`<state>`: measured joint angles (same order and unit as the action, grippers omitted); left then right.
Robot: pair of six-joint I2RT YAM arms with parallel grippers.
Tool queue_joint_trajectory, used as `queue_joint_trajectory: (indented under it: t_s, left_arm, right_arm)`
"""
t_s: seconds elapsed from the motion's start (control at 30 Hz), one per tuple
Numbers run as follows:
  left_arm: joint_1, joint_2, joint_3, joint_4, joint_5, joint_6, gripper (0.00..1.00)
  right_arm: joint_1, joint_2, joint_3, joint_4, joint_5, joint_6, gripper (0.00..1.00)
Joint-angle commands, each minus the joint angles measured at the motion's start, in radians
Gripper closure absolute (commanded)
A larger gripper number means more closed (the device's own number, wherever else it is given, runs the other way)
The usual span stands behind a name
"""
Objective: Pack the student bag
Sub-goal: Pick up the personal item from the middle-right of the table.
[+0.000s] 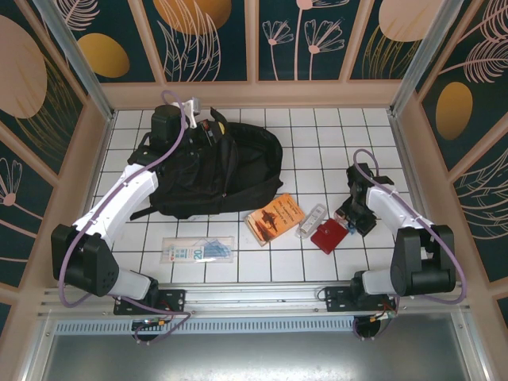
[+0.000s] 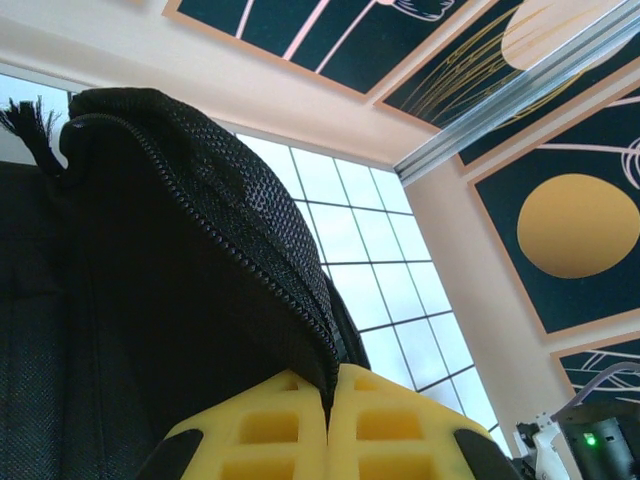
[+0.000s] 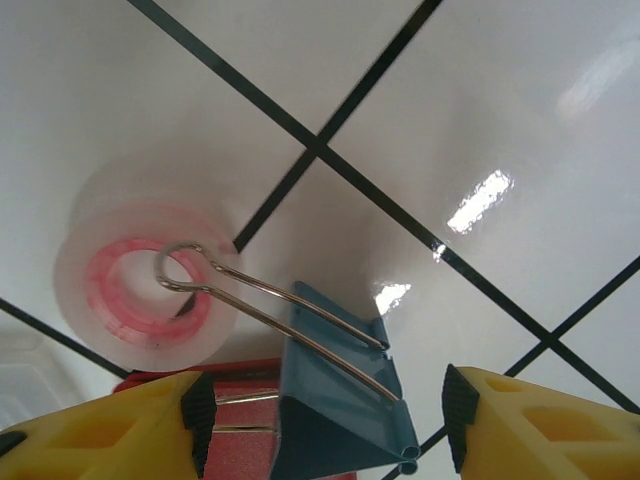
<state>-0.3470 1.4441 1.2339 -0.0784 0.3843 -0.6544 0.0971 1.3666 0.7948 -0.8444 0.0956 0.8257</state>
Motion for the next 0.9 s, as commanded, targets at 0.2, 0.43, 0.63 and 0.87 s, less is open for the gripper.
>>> queue_joint_trajectory:
  t_s: [0.2,0.43,0.63,0.87]
  left_arm:
    - [0.003,-0.036,0.007,0.075,0.000,0.029,1.00]
    - [0.004,-0.037,0.006,0.076,0.007,0.029,1.00]
    - [0.005,-0.036,0.005,0.078,0.011,0.029,1.00]
    - [0.004,-0.026,0.009,0.078,0.022,0.026,1.00]
  right_arm:
    - [-0.014,0.005,-0.048,0.037,-0.020,0.013,0.40]
    - [-0.041,0.012,-0.043,0.086,-0.024,-0.007,0.54]
    - [-0.041,0.002,-0.033,0.091,-0.045,-0.011,0.61]
    - [-0.039,-0.076,0.073,-0.017,-0.031,-0.042,0.62]
